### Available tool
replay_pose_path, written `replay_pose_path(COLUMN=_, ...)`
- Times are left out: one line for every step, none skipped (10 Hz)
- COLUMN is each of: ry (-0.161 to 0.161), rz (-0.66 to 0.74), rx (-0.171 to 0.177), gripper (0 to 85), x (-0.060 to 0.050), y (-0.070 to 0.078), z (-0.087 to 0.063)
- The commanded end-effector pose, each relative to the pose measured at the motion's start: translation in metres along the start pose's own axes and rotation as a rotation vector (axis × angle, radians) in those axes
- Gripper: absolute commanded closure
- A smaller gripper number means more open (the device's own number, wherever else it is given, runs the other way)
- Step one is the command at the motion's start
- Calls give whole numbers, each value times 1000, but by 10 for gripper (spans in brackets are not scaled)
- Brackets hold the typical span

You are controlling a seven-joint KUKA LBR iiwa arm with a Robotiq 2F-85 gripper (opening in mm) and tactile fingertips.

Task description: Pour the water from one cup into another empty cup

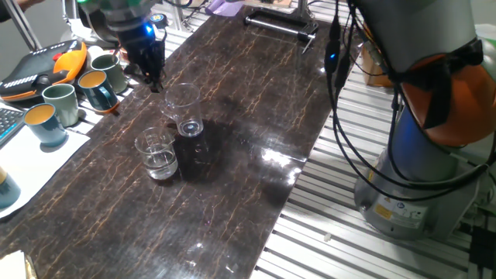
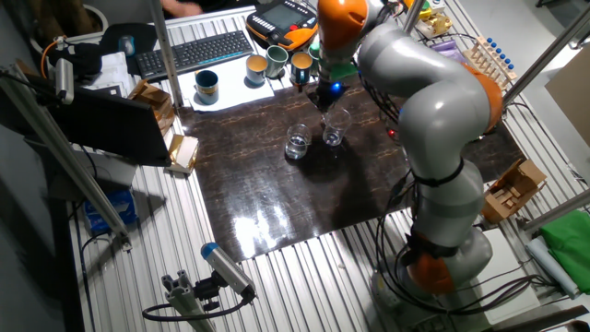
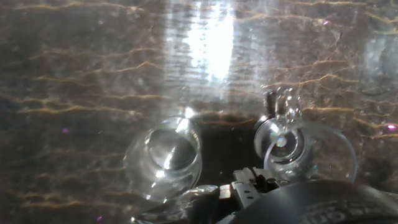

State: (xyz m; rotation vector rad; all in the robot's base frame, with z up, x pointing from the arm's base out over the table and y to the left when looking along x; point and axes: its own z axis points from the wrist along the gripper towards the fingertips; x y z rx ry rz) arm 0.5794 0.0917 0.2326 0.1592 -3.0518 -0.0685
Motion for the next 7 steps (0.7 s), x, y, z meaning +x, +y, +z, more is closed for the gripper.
replay_pose_path(ry=-12, rz=-8, rx=4, gripper=843, x=5, y=3, z=-7)
replay_pose_path(ry=-6, rz=-7, rx=0, gripper=843, x=11, y=7, z=-16)
replay_pose_path(ry=1, rz=-6, rx=-4, gripper=843, x=16, y=11, z=-22)
replay_pose_path(ry=1, rz=-6, rx=-5, gripper=843, x=19, y=16, z=-25)
replay_pose_path(ry=0, rz=-4, rx=-4, gripper=843, x=21, y=20, z=-27)
replay_pose_path(ry=1, rz=-4, rx=-2, gripper=843, x=22, y=21, z=-29)
replay_pose_path(ry=3, rz=-7, rx=-1, gripper=843, x=23, y=21, z=-30)
